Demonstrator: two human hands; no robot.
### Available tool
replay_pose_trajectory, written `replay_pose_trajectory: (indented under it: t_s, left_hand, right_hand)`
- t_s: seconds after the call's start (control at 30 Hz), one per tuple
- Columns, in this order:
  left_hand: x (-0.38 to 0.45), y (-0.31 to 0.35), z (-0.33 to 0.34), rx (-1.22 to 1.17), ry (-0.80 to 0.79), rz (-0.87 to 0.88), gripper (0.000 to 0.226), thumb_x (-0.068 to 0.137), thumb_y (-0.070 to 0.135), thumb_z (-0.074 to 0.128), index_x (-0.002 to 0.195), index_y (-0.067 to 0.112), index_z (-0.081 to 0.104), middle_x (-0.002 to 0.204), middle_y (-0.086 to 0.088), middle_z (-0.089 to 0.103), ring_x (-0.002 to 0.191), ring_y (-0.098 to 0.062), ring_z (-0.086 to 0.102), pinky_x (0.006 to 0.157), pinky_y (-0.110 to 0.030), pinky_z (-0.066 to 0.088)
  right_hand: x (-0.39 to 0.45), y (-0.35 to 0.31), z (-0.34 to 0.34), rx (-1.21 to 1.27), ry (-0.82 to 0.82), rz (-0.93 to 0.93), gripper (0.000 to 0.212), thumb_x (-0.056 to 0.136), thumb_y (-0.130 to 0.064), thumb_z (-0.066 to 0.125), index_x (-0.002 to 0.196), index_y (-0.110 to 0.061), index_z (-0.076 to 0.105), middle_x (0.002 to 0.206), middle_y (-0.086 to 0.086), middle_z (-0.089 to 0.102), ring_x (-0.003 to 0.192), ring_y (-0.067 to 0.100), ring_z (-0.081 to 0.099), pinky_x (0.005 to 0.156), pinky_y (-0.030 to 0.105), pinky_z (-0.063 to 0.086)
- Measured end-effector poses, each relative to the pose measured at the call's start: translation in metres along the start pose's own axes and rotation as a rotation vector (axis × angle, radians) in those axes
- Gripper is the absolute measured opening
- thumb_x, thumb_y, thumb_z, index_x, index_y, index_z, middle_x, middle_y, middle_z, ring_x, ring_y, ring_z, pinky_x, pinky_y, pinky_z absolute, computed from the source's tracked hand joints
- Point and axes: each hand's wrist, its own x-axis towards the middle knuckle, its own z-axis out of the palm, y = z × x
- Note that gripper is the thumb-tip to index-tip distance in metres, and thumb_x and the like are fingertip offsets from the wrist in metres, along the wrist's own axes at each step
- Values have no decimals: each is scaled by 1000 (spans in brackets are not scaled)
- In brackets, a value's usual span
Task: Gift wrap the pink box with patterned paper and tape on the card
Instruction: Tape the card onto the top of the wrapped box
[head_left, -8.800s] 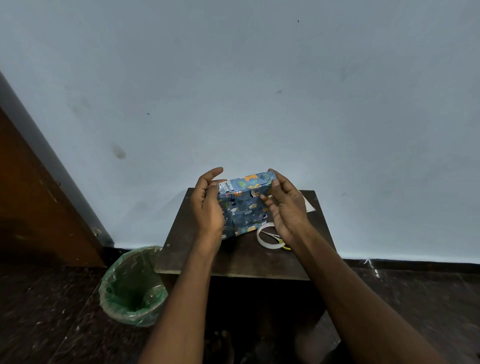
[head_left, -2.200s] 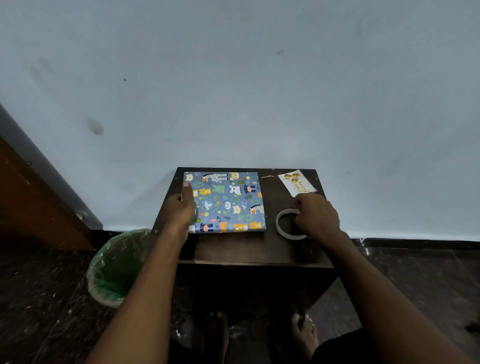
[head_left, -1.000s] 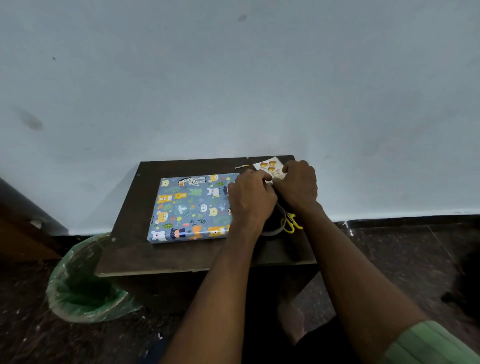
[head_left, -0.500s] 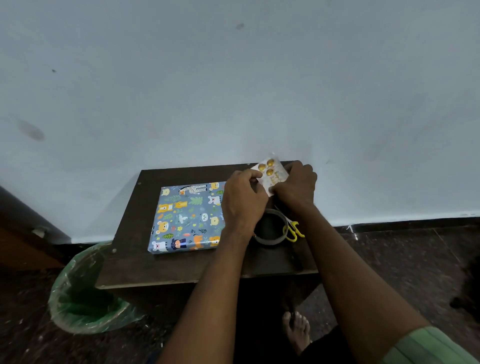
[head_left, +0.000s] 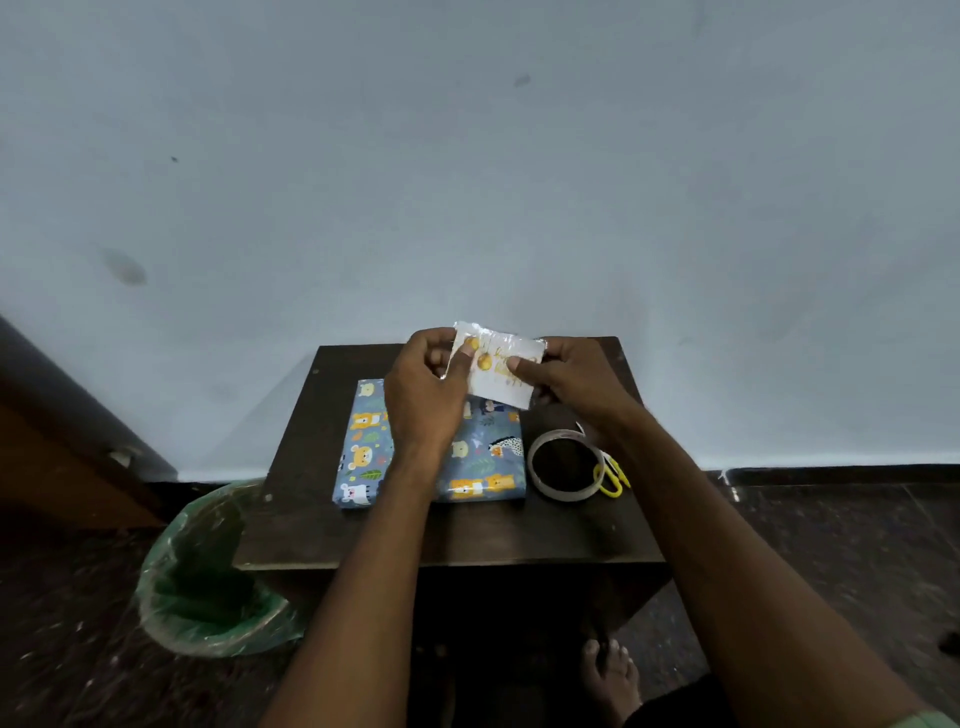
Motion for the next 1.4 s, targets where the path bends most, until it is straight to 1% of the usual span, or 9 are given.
replay_pose_trajectory:
  t_s: [0.17, 0.47, 0.63, 0.7, 0.93, 1.03, 1.13, 1.3, 1.4]
  left_hand:
    - [9, -17, -37, 103, -88, -109, 25, 95, 29, 79, 119, 23, 72, 84, 5, 73, 79, -5, 67, 73, -25, 52]
    - [13, -31, -89, 264, -360, -42, 28, 98, 21, 76, 124, 30, 73, 73, 4, 69, 69, -7, 66, 65, -23, 50]
    - [13, -17, -92, -63, -323, -264, 9, 98, 12, 75, 107, 11, 76, 70, 1, 76, 54, -7, 63, 54, -19, 49]
    - [14, -10, -91, -136, -302, -334, 7, 98, 11, 75, 104, 9, 76, 71, 1, 77, 51, -5, 62, 47, -12, 43]
    - [12, -19, -89, 48, -200, -259, 44, 88, 66, 74, 99, 23, 79, 90, 4, 80, 83, -14, 76, 73, -34, 59]
    - [14, -18, -90, -22, -259, -193, 35, 91, 40, 83, 122, 24, 74, 93, 5, 79, 91, -13, 77, 78, -31, 61]
    - [14, -23, -87, 43, -357, -161, 24, 97, 15, 78, 120, 20, 76, 81, 4, 77, 86, -19, 79, 69, -31, 63]
    - [17, -30, -87, 111, -293, -217, 32, 102, 14, 67, 130, 30, 72, 103, -2, 75, 97, -18, 74, 81, -35, 60]
    - [17, -28, -92, 165, -380, -206, 33, 101, 11, 67, 126, 31, 74, 96, 0, 73, 83, -10, 71, 60, -23, 55]
  right_hand:
    - [-4, 2, 34, 15, 42, 36, 10, 96, -6, 72, 104, 0, 71, 72, 6, 70, 50, 8, 57, 48, 22, 47]
    - [-12, 5, 67, -184, 87, -98, 34, 98, -3, 67, 130, -14, 68, 90, -1, 75, 87, 13, 74, 78, 32, 63]
    - [-18, -8, 67, 175, 93, 37, 31, 93, -15, 77, 122, -10, 67, 85, 10, 78, 56, 5, 64, 49, 22, 47]
    - [-18, -8, 70, 210, 20, 113, 34, 89, -17, 82, 118, -6, 68, 88, 12, 79, 64, 13, 68, 48, 23, 44]
    - [-19, -11, 75, -8, -43, 5, 28, 101, -1, 60, 121, -16, 73, 86, 11, 73, 58, 5, 63, 51, 24, 49]
    - [-21, -7, 77, -196, -135, -124, 36, 99, -12, 58, 119, -34, 78, 89, 19, 71, 75, 15, 64, 68, 38, 56]
    - [-21, -5, 77, -284, -89, -172, 33, 98, -14, 67, 126, -29, 76, 75, 3, 71, 67, 6, 62, 69, 31, 53]
    - [-18, -6, 66, -226, -38, -41, 37, 82, -10, 86, 116, -17, 76, 87, -1, 77, 78, 10, 74, 70, 30, 60]
    - [-16, -1, 65, -198, 31, -24, 29, 80, 1, 84, 105, -13, 78, 90, 4, 77, 79, 15, 74, 71, 34, 64]
